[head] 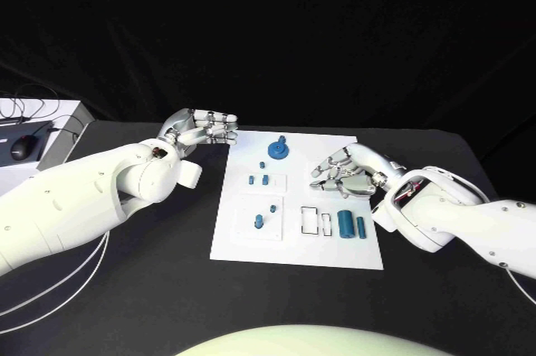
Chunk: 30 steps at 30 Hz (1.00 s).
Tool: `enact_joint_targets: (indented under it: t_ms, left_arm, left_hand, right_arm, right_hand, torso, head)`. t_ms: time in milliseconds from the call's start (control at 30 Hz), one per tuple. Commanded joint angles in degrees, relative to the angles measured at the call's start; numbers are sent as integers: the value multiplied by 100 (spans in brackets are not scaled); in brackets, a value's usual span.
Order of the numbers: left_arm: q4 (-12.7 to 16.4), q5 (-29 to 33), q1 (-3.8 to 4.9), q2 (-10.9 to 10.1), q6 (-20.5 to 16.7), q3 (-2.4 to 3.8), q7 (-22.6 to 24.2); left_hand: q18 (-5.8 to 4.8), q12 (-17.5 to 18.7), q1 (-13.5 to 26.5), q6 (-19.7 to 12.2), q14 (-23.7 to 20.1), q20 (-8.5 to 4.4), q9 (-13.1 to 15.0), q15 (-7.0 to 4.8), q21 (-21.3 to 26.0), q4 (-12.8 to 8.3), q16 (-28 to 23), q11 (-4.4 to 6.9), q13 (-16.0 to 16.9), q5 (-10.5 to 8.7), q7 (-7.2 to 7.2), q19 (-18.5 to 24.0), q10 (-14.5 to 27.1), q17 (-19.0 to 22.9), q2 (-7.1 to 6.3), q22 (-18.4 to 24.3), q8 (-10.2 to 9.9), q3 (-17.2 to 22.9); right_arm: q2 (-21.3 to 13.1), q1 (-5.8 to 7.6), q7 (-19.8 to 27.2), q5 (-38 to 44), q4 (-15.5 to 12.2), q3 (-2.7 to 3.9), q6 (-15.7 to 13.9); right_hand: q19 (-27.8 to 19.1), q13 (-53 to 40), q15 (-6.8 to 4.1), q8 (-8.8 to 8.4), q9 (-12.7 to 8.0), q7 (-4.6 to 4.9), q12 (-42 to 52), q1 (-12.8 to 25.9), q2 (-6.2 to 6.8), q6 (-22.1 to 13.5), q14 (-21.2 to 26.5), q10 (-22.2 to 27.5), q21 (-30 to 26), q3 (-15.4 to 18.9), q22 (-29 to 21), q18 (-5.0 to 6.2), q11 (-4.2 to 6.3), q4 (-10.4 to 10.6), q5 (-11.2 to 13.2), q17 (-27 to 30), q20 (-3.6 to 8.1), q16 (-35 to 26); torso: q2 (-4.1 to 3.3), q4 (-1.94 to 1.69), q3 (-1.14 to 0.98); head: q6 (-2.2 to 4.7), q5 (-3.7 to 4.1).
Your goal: Assemble the parts on the task board
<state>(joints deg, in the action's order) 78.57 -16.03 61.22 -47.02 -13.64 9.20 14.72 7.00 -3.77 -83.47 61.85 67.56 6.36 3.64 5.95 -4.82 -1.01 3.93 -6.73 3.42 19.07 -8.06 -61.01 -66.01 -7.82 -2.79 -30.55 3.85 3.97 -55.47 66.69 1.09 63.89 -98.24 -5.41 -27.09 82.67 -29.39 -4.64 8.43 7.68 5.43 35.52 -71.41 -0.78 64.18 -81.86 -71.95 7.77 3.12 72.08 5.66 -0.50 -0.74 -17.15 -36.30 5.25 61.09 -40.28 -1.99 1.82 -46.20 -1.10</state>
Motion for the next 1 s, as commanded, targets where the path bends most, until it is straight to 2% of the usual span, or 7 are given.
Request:
enact_joint_targets:
  t_ms: [33, 100, 167, 200, 267, 700, 1000]
  left_arm:
    - [14, 89, -28, -6, 92, 4, 141]
    - [27, 98, -48, -15, 93, 4, 154]
    - [48, 104, -69, -23, 95, 4, 168]
    - [58, 106, -79, -27, 94, 4, 172]
    - [88, 111, -101, -38, 94, 4, 182]
    - [256, 129, -199, -121, 93, 5, 206]
    - [285, 137, -218, -145, 101, 5, 197]
  left_hand:
    - [-75, 33, -43, 14, 5, -3, -1, -40, -13, 40, -1, 0, -5, 19, 5, -8, -65, -8, -2, -9, -28, 7]
    - [-76, 33, -40, 13, 6, -3, -1, -40, -14, 44, -1, 1, -5, 17, 5, -8, -67, -8, -2, -9, -29, 7]
    - [-76, 34, -38, 17, 10, -3, -1, -41, -17, 57, -1, 3, -6, 17, 8, -8, -72, -11, -9, -14, -28, 18]
    - [-76, 34, -37, 18, 12, -4, 0, -42, -19, 62, -1, 3, -6, 18, 9, -7, -74, -12, -12, -16, -27, 22]
    - [-76, 34, -37, 18, 12, -4, 0, -42, -19, 62, -1, 3, -6, 18, 9, -7, -74, -12, -12, -16, -27, 22]
    - [-76, 36, -35, 15, 12, -5, -1, -43, -20, 72, -2, 5, -6, 18, 9, -8, -78, -14, -16, -18, -30, 29]
    - [-78, 35, -24, 9, 9, -2, -1, -40, -18, 89, -3, 3, -6, 16, 9, -6, -73, -15, -26, -17, -29, 31]
  right_arm:
    - [-191, 38, -729, -921, -42, -1, 1049]
    - [-332, 57, -1118, -921, -72, -2, 1383]
    - [-457, 69, -1465, -858, -108, -4, 1671]
    - [-502, 73, -1591, -829, -124, -4, 1754]
    - [-600, 79, -1902, -747, -165, -9, 1928]
    - [-816, 80, -3303, -234, -385, -85, 2263]
    - [-693, 60, -3597, 2, -435, -114, 2188]
  right_hand:
    - [69, -1308, -43, 271, 420, -85, 1056, 325, -144, -15, 9, 416, 48, 139, 36, -123, 185, 157, -30, -311, 56, 269]
    - [91, -1805, -37, 436, 777, -151, 1260, 505, -204, -111, 8, 442, 77, 213, 75, -111, 173, 254, -44, -597, 60, 468]
    - [122, -2317, -44, 575, 1139, -172, 1476, 672, -193, -175, -12, 321, 120, 317, 129, -99, 192, 335, -301, -922, 61, 681]
    - [135, -2642, -50, 648, 1461, -188, 1501, 743, -213, -253, 16, 251, 174, 389, 193, -79, 195, 351, -404, -1095, 55, 793]
    - [155, -2954, -56, 637, 1686, -222, 1566, 824, -205, -255, -24, 104, 348, 488, 276, -81, 211, 401, -509, -1260, 58, 876]
    - [204, -3709, -85, 531, 2730, -306, 1390, 1034, -243, -200, -58, -205, 867, 1033, 485, -118, 257, 833, -591, -1687, 89, 1026]
    - [213, -3858, -99, 435, 3084, -332, 1365, 1115, -248, -155, -73, -292, 1031, 1081, 506, -130, 275, 1013, -610, -1797, 105, 1053]
  torso:
    - [37, 37, -20]
    - [48, 49, -29]
    - [59, 58, -36]
    - [68, 67, -41]
    - [82, 84, -44]
    - [115, 116, -49]
    - [97, 101, -38]
  head:
    - [14, 78]
    - [19, 111]
    - [17, 145]
    - [22, 165]
    - [15, 192]
    - [-12, 274]
    - [-23, 303]
